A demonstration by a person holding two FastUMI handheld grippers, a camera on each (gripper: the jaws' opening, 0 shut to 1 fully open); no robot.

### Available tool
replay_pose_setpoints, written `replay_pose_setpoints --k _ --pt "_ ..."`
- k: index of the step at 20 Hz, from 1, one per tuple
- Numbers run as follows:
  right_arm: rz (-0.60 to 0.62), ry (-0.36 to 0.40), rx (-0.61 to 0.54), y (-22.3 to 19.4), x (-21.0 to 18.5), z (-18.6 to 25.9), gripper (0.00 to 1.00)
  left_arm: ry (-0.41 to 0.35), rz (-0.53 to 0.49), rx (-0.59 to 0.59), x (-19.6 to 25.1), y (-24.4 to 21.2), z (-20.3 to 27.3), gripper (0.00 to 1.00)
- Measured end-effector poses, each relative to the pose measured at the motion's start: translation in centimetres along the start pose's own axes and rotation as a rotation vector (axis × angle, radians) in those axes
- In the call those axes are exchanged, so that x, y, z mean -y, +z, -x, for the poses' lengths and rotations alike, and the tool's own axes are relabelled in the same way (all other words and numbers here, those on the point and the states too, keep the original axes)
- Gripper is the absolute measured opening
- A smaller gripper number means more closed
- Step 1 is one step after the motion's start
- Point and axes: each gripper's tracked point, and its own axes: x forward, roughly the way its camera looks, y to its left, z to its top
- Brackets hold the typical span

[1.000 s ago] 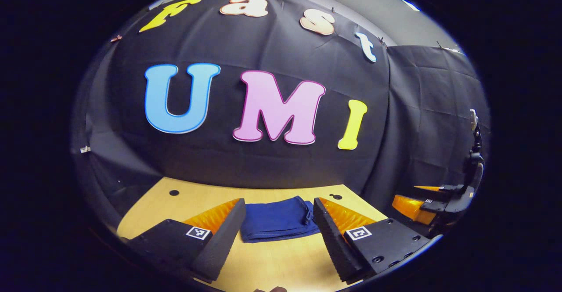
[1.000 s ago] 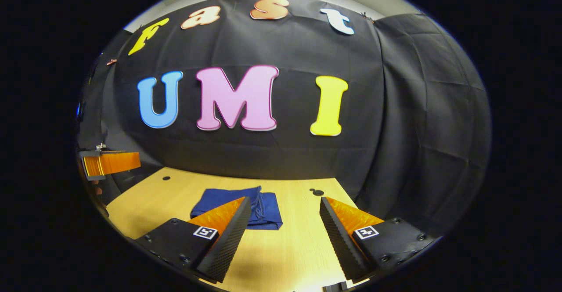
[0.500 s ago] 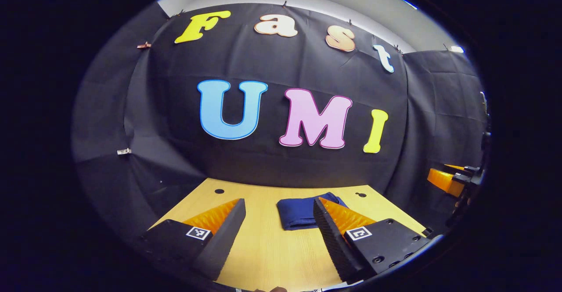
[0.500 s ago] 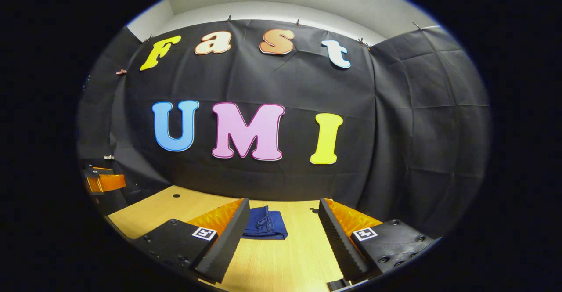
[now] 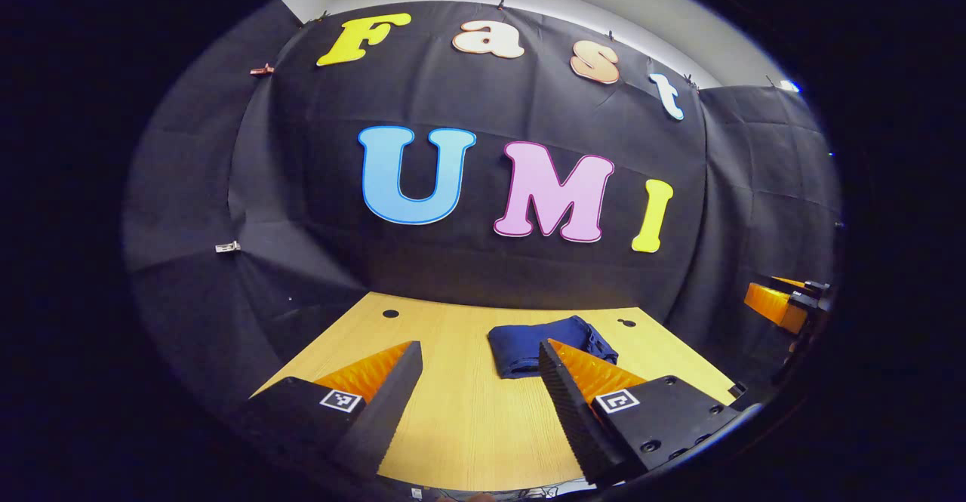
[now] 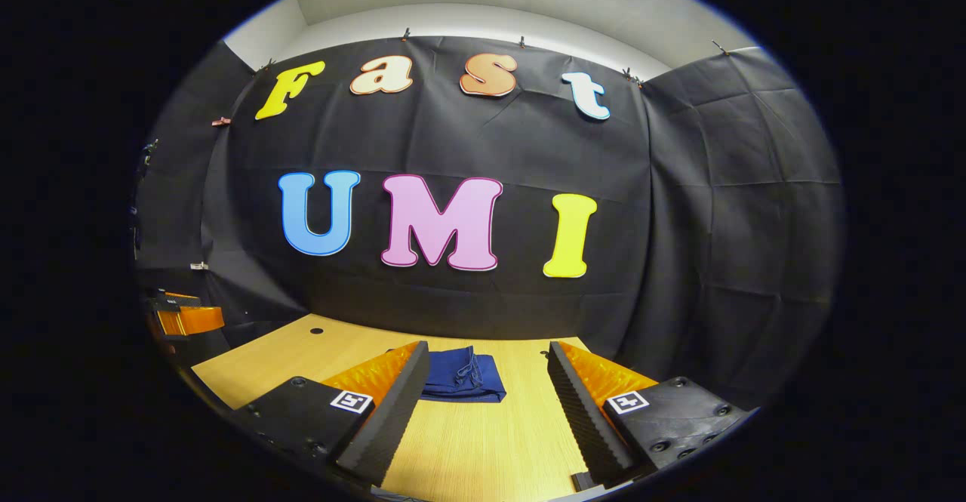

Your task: Grasp the waist and the cuffs of the jeans and fold them to make the two legs overlap; first hold the waist and fold one-third of the jeans toward the cuffs, then hold the cuffs and fold the remaining one-third in the same direction to finish folding.

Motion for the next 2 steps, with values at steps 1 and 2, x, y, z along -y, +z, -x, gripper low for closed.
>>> replay_pose_setpoints --k 1,2 --pt "0.005 -0.001 -0.001 -0.07 -0.16 0.32 0.96 -0.004 -0.005 0.001 -0.05 -0.09 0.03 0.96" --pt "0.006 -0.001 -0.001 -0.1 -0.37 0.4 0.96 -0.005 -0.009 0.001 -0.15 -0.15 0.06 0.96"
